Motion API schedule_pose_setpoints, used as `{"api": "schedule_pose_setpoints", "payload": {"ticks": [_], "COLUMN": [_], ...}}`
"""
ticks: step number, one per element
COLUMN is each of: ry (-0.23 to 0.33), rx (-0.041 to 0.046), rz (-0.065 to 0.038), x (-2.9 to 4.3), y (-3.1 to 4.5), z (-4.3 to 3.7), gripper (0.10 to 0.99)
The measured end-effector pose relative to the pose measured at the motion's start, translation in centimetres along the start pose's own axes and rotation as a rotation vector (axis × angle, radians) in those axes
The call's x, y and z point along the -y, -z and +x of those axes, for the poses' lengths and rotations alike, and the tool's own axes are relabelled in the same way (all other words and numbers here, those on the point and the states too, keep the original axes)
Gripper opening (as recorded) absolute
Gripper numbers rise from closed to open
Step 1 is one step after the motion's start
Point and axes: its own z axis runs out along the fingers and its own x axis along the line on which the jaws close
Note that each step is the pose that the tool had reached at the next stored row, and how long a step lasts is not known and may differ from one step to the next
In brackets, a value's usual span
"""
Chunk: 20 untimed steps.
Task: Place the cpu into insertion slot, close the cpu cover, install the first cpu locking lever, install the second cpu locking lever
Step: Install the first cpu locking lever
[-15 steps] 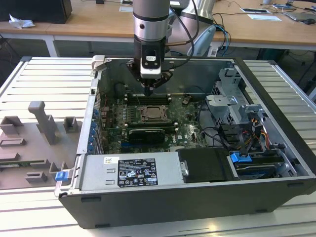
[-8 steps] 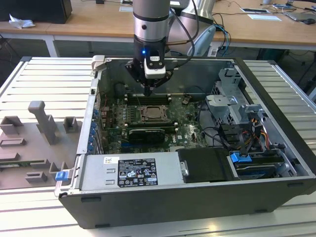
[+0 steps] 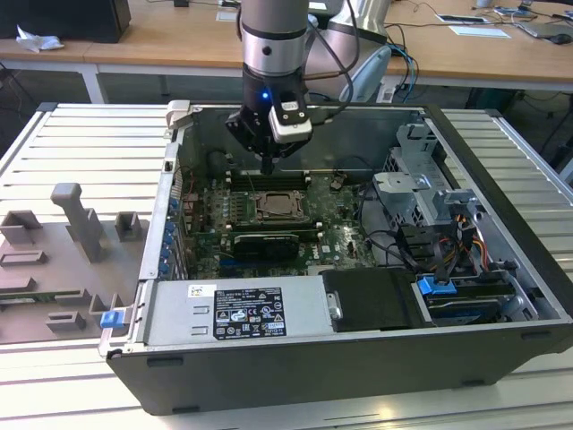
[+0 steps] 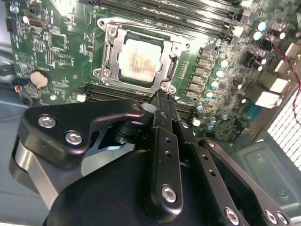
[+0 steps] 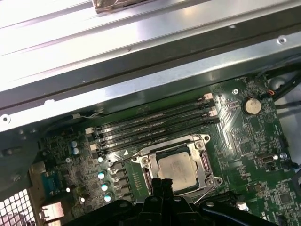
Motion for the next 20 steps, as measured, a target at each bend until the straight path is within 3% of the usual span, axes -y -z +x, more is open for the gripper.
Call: {"api": "schedule_pose_setpoints", "payload": {"ticks": [6, 11, 15, 20], "ry": [0.119, 0.157, 0.162, 0.17], "rx": [-0.0049, -0.0063, -0.0027, 0.0038], "rz": [0.001, 0.001, -0.003, -0.008], "x": [0.0, 0.04, 0.54, 0.99], "y": [-0.06, -0.11, -0.35, -0.84], "z": [0.0, 0.13, 1.97, 3.56], "gripper": [0.106, 0.106, 0.106, 0.106]}}
